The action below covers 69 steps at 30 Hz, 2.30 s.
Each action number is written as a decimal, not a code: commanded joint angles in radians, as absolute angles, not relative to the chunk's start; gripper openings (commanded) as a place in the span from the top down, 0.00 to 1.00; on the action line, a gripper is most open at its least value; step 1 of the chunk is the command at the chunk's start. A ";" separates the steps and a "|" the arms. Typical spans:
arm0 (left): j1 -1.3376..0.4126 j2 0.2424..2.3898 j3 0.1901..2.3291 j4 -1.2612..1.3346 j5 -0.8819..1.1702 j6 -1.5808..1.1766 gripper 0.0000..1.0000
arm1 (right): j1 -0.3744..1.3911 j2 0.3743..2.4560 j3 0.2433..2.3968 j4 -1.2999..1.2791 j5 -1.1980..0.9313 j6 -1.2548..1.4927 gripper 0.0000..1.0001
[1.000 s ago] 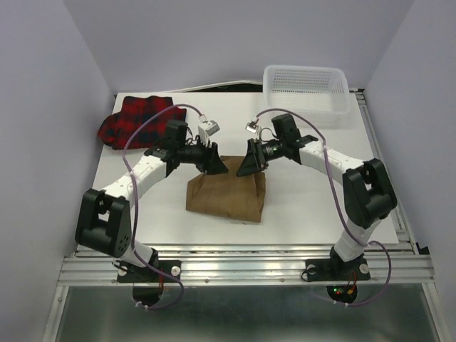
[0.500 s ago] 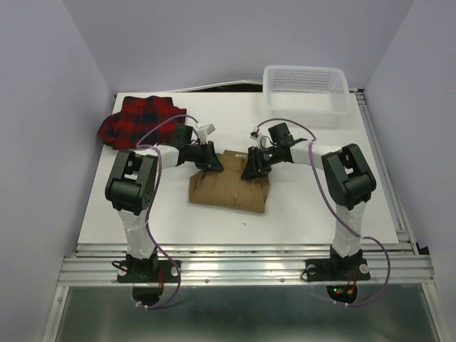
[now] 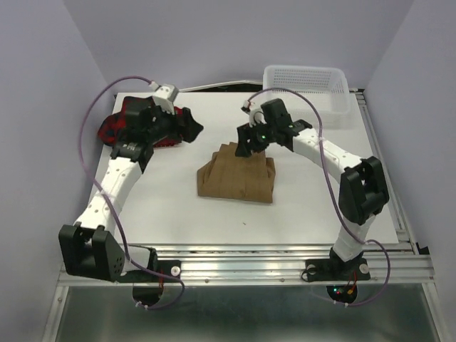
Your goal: Fold and stack the skirts
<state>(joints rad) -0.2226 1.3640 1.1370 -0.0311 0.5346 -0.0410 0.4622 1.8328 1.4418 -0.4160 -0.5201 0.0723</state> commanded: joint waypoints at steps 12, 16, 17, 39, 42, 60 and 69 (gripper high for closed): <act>0.187 1.131 0.951 -0.140 0.538 -0.143 0.01 | 0.833 2.239 2.141 -0.678 0.041 0.158 0.30; 0.187 1.091 0.897 -0.152 0.496 -0.109 0.01 | 0.861 2.330 2.175 -0.686 0.051 0.189 0.31; 0.187 1.088 0.888 -0.156 0.479 -0.109 0.01 | 0.870 2.330 2.180 -0.686 0.048 0.196 0.31; 0.138 1.146 0.782 -0.153 0.359 -0.157 0.01 | 0.861 2.615 2.192 -0.709 0.091 0.219 0.73; 0.132 1.163 0.778 -0.150 0.386 -0.153 0.01 | 0.851 2.596 2.183 -0.710 0.049 0.221 0.93; 0.130 1.275 0.798 -0.121 0.631 -0.117 0.01 | 0.811 2.343 2.165 -0.730 -0.022 0.098 0.43; 0.130 1.226 0.762 -0.095 0.577 -0.141 0.01 | 0.864 2.330 2.152 -0.643 0.095 0.138 0.45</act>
<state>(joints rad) 0.1326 1.2556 0.7765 -0.1349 0.5968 -0.1368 0.8356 2.3550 2.1109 -0.6807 0.0536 0.1284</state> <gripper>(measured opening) 0.985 0.557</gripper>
